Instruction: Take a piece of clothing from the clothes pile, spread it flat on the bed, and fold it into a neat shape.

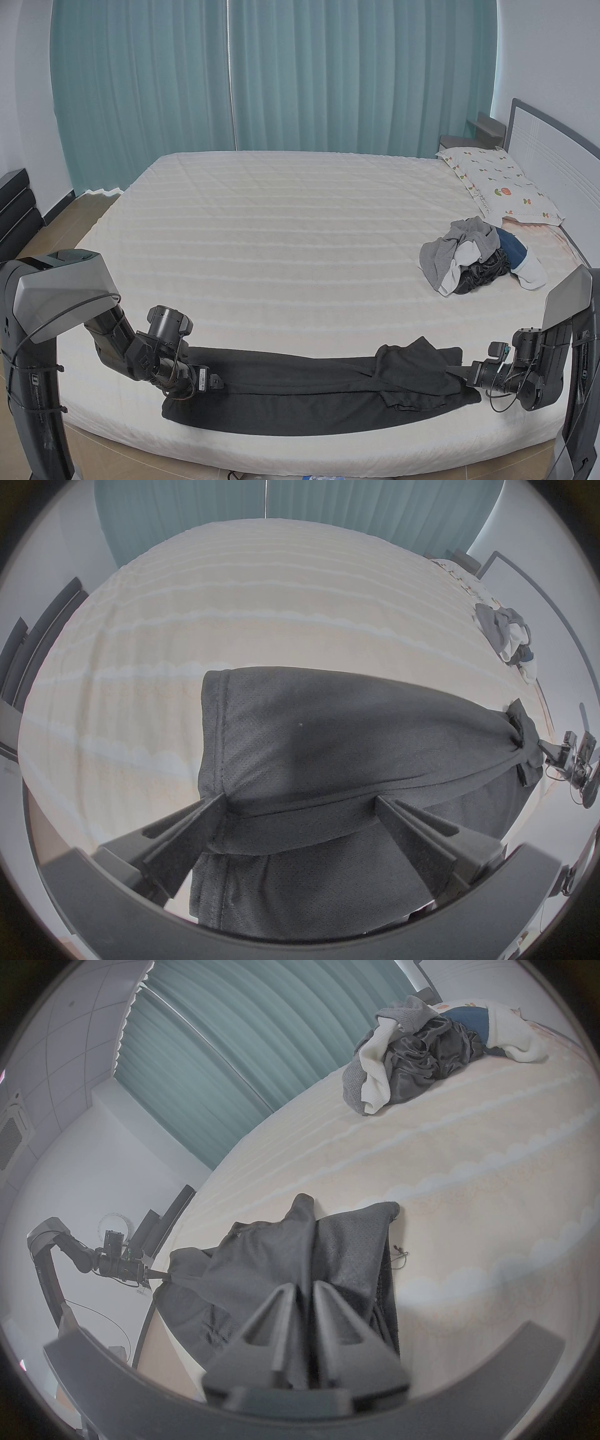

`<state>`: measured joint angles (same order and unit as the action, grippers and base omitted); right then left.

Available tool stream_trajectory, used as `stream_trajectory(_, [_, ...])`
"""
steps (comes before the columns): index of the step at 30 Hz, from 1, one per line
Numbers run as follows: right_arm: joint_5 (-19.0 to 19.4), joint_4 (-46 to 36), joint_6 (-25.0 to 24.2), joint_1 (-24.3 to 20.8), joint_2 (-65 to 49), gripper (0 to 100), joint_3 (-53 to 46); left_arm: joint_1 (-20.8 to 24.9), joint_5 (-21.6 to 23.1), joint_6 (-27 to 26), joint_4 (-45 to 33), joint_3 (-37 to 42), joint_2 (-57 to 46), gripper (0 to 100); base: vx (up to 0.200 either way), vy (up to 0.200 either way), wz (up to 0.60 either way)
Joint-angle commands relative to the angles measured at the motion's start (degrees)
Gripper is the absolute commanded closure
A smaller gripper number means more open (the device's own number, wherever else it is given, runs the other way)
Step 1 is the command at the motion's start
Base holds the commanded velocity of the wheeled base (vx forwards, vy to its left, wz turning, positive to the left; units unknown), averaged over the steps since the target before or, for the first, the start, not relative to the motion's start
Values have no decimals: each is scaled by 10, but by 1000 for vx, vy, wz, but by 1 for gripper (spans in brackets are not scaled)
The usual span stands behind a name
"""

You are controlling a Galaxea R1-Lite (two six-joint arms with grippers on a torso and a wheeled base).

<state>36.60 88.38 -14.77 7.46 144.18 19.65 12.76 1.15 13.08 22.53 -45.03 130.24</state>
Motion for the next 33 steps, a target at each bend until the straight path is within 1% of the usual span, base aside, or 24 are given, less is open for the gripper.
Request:
stream_trajectory(1, [1, 2, 0, -1, 6, 0, -1, 0, 0, 1, 1, -1, -2, 0, 0, 0, 0])
stream_trajectory(6, [3, 11, -23, 2, -2, 0, 8, -7, 1, 6, 2, -3, -19, 0, 0, 0, 0])
stream_trajectory(8, [-6, 11, -60, 3, -3, 0, 28, -21, 6, 6, -3, -3, -43, 0, 0, 0, 0])
stream_trajectory(9, [-6, 11, -65, 4, -3, 0, 30, -22, 7, 6, -3, -3, -46, 0, 0, 0, 0])
stream_trajectory(10, [-16, 11, -89, 4, -3, 0, 42, -31, 11, 6, -3, -3, -55, 0, 0, 0, 0])
stream_trajectory(12, [-35, 10, -112, 4, -2, 0, 55, -41, 17, 6, -2, -8, -64, 0, 0, 0, 0])
stream_trajectory(13, [-38, 10, -115, 4, -1, 0, 57, -42, 18, 6, -2, -8, -65, 0, 0, 0, 0])
stream_trajectory(14, [-51, 10, -134, 4, 1, 0, 70, -48, 27, 8, 0, -15, -66, 0, 0, 0, 0])
stream_trajectory(16, [-57, 10, -146, 4, 3, 0, 78, -52, 35, 12, 3, -20, -61, 0, 0, 0, 0])
stream_trajectory(17, [-57, 7, -155, 4, 4, 0, 82, -57, 40, 24, 4, -30, -59, 0, 0, 0, 0])
stream_trajectory(20, [-57, 6, -156, 4, 8, 0, 86, -63, 41, 56, 5, -55, -32, 0, 0, 0, 0])
stream_trajectory(24, [-57, 5, -157, 4, 8, 0, 86, -78, 44, 63, 6, -82, 11, 0, 0, 0, 0])
stream_trajectory(27, [-58, 5, -157, 3, 15, 0, 93, -86, 57, 77, 5, -99, 29, 0, 0, 0, 0])
stream_trajectory(29, [-58, 4, -157, 3, 19, 0, 98, -86, 64, 92, 6, -105, 33, 0, 0, 0, 0])
stream_trajectory(33, [-58, -1, -157, 0, 20, 0, 103, -85, 64, 96, 6, -114, 42, 0, 0, 0, 0])
